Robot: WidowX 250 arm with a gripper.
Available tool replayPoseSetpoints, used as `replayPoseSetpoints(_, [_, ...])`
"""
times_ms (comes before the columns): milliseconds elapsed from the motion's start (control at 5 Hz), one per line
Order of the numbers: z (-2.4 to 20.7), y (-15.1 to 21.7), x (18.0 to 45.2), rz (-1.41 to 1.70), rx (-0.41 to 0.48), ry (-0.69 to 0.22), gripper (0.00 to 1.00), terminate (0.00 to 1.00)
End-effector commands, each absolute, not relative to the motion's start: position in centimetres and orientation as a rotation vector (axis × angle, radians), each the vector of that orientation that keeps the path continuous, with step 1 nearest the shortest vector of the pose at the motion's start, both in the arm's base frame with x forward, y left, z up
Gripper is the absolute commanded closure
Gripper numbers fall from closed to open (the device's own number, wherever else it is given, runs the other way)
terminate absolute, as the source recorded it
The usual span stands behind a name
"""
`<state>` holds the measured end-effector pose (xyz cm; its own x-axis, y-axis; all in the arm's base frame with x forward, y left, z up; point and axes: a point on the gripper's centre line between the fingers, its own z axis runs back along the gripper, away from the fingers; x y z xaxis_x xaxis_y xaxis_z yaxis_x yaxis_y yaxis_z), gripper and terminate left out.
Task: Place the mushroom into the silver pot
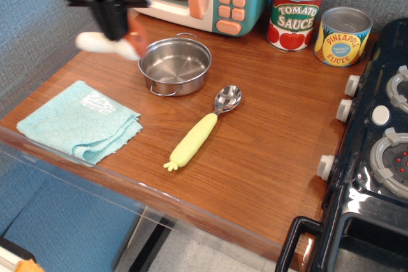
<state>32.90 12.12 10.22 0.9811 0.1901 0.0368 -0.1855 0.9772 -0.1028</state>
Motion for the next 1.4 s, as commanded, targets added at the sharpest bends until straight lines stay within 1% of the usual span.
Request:
replayPoseSetpoints(0, [11.7,11.1,34.4,0.146,-0.093,-0.091,1.00,0.00])
replayPoseSetpoints(200, [11.9,11.4,34.5,0.151,-0.090,-0.094,0.00,0.00])
replayPoseSetpoints(400, [12.1,11.6,34.7,0.153,-0.089,-0.099,0.00,0.00])
replayPoseSetpoints(800, [14.6,12.3,34.5,0.182,-0.080,-0.149,0.00,0.00])
replayPoseSetpoints(1000, [14.6,12.3,34.5,0.182,-0.080,-0.149,0.00,0.00])
replayPoseSetpoints(1200, [14.6,12.3,34.5,0.182,-0.080,-0.149,0.00,1.00])
